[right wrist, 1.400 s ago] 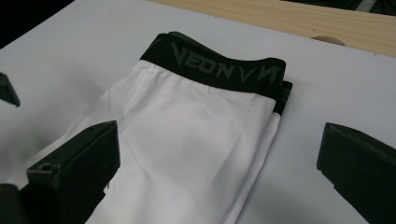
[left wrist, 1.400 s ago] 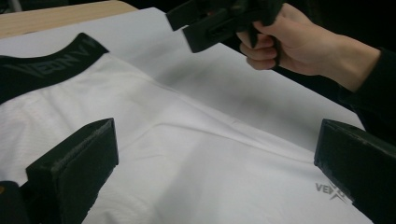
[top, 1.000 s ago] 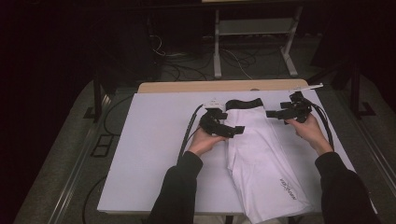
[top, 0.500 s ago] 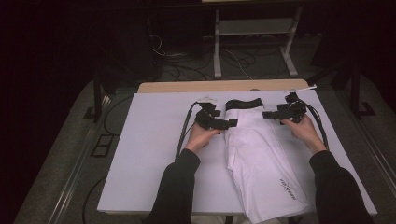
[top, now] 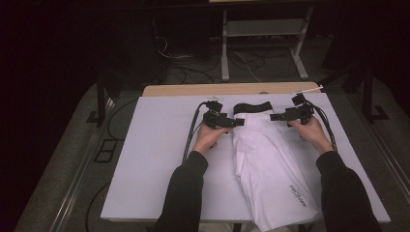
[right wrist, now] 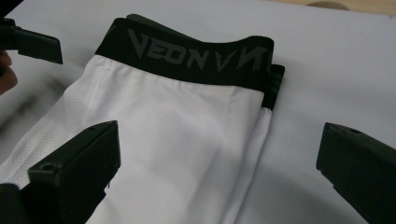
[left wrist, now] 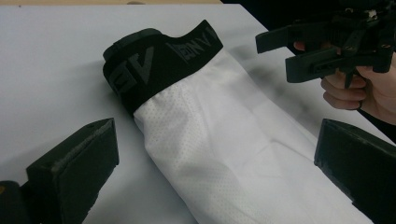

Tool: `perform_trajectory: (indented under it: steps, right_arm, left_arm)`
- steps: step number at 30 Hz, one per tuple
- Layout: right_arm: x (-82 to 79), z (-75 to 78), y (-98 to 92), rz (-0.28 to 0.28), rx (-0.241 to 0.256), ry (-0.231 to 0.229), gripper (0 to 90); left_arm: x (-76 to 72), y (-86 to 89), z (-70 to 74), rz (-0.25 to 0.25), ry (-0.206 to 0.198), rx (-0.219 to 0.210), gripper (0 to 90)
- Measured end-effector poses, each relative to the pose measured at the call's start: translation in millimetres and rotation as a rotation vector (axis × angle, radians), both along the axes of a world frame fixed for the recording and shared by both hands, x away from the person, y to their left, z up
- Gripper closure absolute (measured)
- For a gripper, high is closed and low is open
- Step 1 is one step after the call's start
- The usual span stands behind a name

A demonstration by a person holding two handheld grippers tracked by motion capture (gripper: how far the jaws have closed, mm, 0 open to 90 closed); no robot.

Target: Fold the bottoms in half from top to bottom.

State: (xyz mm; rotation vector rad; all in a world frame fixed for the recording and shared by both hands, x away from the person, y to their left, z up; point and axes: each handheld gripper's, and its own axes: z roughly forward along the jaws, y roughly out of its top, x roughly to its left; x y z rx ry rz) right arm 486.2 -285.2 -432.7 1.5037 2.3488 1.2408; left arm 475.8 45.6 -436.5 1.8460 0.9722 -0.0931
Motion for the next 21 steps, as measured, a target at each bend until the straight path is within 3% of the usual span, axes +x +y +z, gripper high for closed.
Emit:
perform_trajectory:
  steps: [3, 7, 9, 16, 21]
  right_arm:
    - [3.6, -1.1, -0.3, -0.002, -0.025, 0.031, 1.3]
    - [5.5, -1.3, 0.7, 0.014, -0.026, 0.053, 12.9]
    - [7.9, -3.1, 2.2, 0.006, -0.045, 0.071, 14.3]
    - [11.2, -10.3, 5.4, 0.015, -0.048, 0.116, 28.7]
    - [11.5, -10.3, 4.9, 0.014, -0.037, 0.115, 36.2]
  left_arm:
    - [4.4, -1.4, -2.6, 0.001, 0.028, 0.014, 0.0]
    - [6.4, -0.9, -8.0, 0.010, 0.068, 0.021, 1.9]
    - [7.4, -0.4, -10.4, 0.011, 0.078, 0.030, 4.9]
    - [11.5, 1.1, -17.0, 0.033, 0.101, 0.014, 16.5]
    - [13.4, 0.6, -20.4, 0.045, 0.115, -0.012, 22.1]
